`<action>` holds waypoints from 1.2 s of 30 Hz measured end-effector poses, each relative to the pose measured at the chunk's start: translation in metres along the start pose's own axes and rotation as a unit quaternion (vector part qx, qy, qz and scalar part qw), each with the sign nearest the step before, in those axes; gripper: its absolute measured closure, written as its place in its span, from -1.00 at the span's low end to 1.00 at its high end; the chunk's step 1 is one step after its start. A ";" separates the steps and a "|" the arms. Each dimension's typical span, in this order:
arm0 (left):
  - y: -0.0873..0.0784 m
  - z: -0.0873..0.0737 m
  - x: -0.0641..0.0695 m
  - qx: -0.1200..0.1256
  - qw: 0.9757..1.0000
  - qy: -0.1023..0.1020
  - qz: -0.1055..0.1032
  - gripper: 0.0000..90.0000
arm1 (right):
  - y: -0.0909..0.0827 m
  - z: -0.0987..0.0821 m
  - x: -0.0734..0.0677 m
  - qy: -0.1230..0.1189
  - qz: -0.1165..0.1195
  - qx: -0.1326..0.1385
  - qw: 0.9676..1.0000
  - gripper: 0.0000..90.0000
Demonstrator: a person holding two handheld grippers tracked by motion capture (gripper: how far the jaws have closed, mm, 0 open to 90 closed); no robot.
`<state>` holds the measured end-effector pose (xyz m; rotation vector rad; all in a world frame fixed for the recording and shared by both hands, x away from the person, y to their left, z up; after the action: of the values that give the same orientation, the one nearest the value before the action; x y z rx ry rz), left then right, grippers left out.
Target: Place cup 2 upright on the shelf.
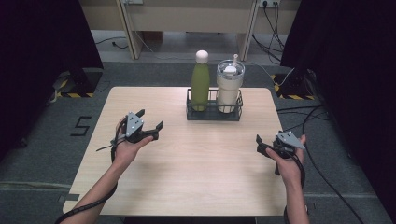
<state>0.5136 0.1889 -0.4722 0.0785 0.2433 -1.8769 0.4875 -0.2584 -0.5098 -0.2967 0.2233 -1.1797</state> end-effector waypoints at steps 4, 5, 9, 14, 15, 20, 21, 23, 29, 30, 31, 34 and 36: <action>-0.005 -0.006 -0.004 -0.003 1.000 -0.002 0.004 -0.71 | 0.000 0.000 0.000 0.001 0.000 -0.001 1.000 -0.79; -0.006 -0.008 -0.005 -0.004 1.000 -0.002 0.005 -0.71 | 0.000 -0.001 0.000 0.002 0.000 -0.001 1.000 -0.79; -0.010 -0.016 -0.010 -0.009 1.000 -0.004 0.011 -0.71 | 0.000 -0.001 -0.001 0.001 0.000 -0.002 1.000 -0.79; -0.015 -0.024 -0.015 -0.013 1.000 -0.010 0.016 -0.71 | 0.001 -0.001 -0.002 0.002 0.000 -0.003 1.000 -0.79; -0.017 -0.025 -0.016 -0.014 1.000 -0.011 0.017 -0.71 | 0.001 -0.001 -0.002 0.001 0.000 -0.003 1.000 -0.79; -0.021 -0.033 -0.017 -0.017 1.000 -0.016 0.019 -0.71 | 0.002 -0.002 -0.003 -0.001 0.001 -0.004 1.000 -0.79; -0.021 -0.034 -0.017 -0.018 0.999 -0.019 0.020 -0.71 | 0.002 -0.002 -0.003 -0.001 0.000 -0.004 1.000 -0.79; -0.022 -0.038 -0.018 -0.020 0.999 -0.020 0.020 -0.71 | 0.002 -0.002 -0.003 -0.001 0.001 -0.004 1.000 -0.79; -0.024 -0.043 -0.019 -0.024 0.999 -0.019 0.025 -0.71 | 0.002 -0.002 -0.004 -0.002 0.002 -0.004 1.000 -0.79; -0.024 -0.044 -0.020 -0.024 0.999 -0.017 0.026 -0.71 | 0.002 -0.002 -0.004 -0.002 0.002 -0.004 1.000 -0.79; -0.025 -0.044 -0.020 -0.025 0.999 -0.015 0.026 -0.71 | 0.002 -0.002 -0.004 -0.003 0.002 -0.004 1.000 -0.79; -0.026 -0.045 -0.019 -0.025 0.999 -0.016 0.025 -0.71 | 0.003 -0.003 -0.005 -0.003 0.003 -0.007 1.000 -0.79; -0.027 -0.046 -0.020 -0.025 0.999 -0.018 0.025 -0.71 | 0.003 -0.004 -0.006 -0.004 0.003 -0.008 1.000 -0.79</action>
<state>0.4916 0.2246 -0.5097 0.0157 0.2617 -1.8206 0.4870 -0.2521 -0.5141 -0.3137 0.2263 -1.1705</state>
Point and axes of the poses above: each handheld gripper's, and its own axes: y roughly forward along the jaws, z roughly out of its top, x roughly to its right, the point moved 8 cm from there along y, roughly forward along the jaws, and after that the axes turned 10 degrees about z, right-handed, at the moved point
